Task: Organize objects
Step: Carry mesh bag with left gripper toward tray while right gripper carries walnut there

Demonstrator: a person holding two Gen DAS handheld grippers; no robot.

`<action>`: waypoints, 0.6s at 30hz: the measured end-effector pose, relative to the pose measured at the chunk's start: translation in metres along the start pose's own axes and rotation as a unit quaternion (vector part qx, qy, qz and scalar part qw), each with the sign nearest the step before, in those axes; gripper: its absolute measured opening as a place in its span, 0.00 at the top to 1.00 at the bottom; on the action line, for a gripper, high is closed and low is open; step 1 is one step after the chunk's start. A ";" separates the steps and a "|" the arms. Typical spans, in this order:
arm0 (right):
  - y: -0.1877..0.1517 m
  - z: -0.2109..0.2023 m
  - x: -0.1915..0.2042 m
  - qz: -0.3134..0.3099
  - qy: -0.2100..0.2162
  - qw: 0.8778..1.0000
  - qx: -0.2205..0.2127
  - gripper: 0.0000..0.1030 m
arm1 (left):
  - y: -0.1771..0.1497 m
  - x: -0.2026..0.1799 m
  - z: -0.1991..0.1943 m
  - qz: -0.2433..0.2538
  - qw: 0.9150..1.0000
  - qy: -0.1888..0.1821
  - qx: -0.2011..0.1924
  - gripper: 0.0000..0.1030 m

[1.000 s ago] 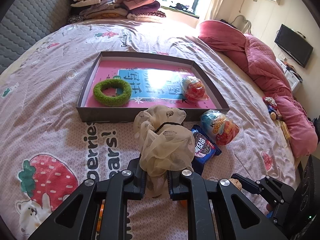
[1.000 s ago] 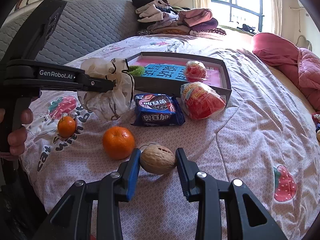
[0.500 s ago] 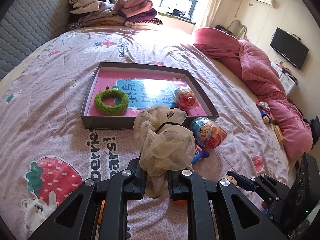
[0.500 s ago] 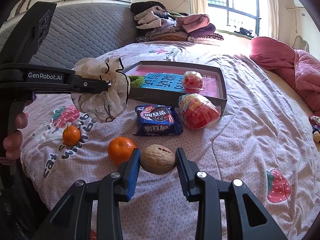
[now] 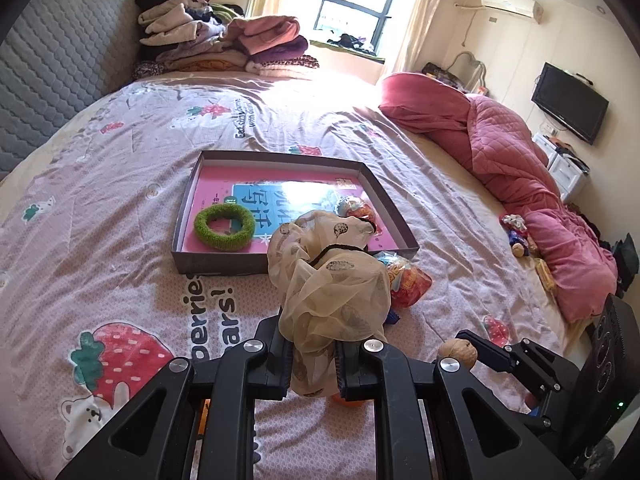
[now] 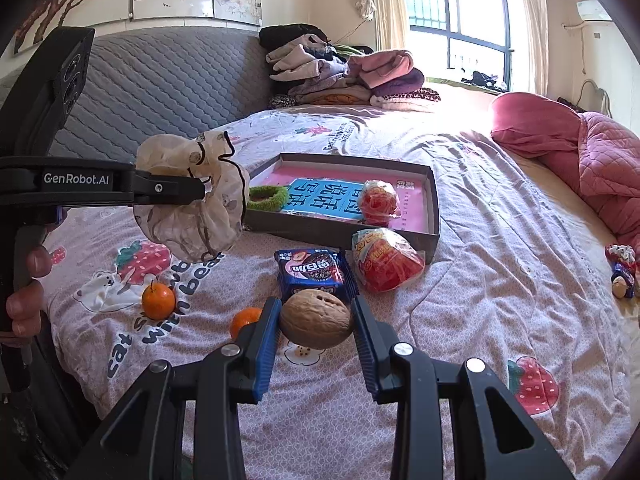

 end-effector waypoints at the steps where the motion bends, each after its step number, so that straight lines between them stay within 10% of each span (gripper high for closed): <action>1: 0.002 -0.002 0.000 0.001 -0.001 1.000 -0.003 0.65 | 0.001 -0.001 -0.002 0.001 1.000 0.000 -0.002 0.84; 18: 0.047 -0.022 0.013 -0.018 -0.003 0.999 -0.048 0.65 | 0.016 -0.004 -0.024 0.010 1.000 0.002 -0.030 0.84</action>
Point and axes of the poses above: each gripper's, at about its wrist camera, not at the fingertips, and z roughly the way its jaws point, x to its left, y to its top, the point moved 10 cm from there along z, roughly the way its jaws point, and after that the axes turned 10 degrees about -y, right-handed, at the moved point
